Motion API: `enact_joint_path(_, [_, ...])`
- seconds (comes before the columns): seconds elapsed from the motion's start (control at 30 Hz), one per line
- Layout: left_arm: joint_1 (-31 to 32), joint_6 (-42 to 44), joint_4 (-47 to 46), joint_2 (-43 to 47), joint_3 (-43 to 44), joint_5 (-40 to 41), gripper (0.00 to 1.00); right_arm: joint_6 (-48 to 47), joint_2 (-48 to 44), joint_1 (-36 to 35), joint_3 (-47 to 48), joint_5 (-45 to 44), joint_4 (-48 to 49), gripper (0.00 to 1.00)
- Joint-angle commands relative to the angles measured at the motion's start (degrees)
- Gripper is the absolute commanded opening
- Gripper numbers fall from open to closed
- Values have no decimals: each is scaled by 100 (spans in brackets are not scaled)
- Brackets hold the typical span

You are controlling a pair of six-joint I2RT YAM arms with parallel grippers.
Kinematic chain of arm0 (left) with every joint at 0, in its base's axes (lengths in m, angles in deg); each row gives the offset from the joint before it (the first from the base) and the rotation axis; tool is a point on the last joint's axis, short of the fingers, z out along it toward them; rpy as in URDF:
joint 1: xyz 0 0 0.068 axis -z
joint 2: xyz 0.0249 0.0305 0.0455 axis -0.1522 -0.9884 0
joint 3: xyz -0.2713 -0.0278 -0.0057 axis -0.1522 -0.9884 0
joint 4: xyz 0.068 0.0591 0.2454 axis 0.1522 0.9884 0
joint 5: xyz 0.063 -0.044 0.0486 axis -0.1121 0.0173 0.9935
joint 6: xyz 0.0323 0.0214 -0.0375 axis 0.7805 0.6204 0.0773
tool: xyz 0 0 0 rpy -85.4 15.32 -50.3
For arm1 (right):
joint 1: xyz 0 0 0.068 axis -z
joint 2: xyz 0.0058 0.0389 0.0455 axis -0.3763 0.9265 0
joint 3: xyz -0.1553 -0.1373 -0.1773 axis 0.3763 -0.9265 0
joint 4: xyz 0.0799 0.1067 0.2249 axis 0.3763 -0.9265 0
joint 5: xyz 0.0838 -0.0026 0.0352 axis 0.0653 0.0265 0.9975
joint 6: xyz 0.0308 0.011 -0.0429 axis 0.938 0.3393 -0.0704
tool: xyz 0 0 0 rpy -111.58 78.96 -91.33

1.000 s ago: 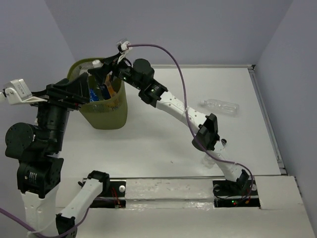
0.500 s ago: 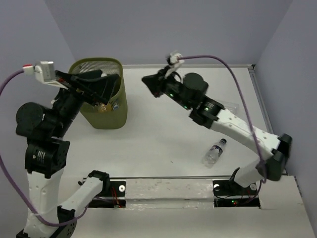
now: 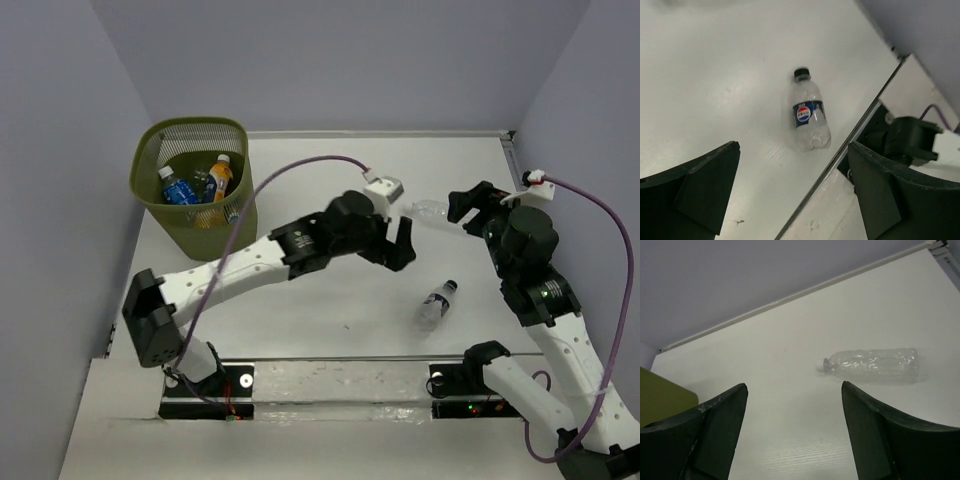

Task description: Put the plastic bottles in the bin

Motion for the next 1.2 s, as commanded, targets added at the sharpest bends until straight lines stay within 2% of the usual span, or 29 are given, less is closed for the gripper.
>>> enact_joint_path(0.0, [631,140,-173,-921,75,418,99,-122,-213,108,14,-536,-487,84])
enact_joint_path(0.27, [1106,201,-209,-2442,988,348,99,-183,-513,108,119,-474,-681,84])
enact_joint_path(0.63, [1168,377,124,-4052,2035,286,99,-376,-390,108,233,176,-716,84])
enact_joint_path(0.7, [1168,456,282,-4263,2158,295,97,-464,-372,108,390,491,-725,85])
enact_joint_path(0.73, [1168,526,327,-4360,2193,313,93,-543,-364,108,496,745,-734,85])
enact_joint_path(0.8, [1168,596,406,-4404,2202,278,84,-657,-163,108,751,949,-865,87])
enact_joint_path(0.87, [1160,649,512,-4388,2142,286,59,-789,57,108,1181,1072,-988,88])
enact_joint_path(0.9, [1160,641,425,-4309,2010,365,54,-833,154,108,1287,1090,-1015,88])
enact_joint_path(1.0, [1116,553,31,-3739,1212,418,46,-1096,689,108,1621,994,-1129,84])
enact_joint_path(1.07, [1090,492,-181,-3309,746,418,46,-1272,945,108,1762,880,-1182,84])
enact_joint_path(1.17, [1046,377,-480,-1994,-133,708,46,-1745,1637,108,2096,765,-1392,84])
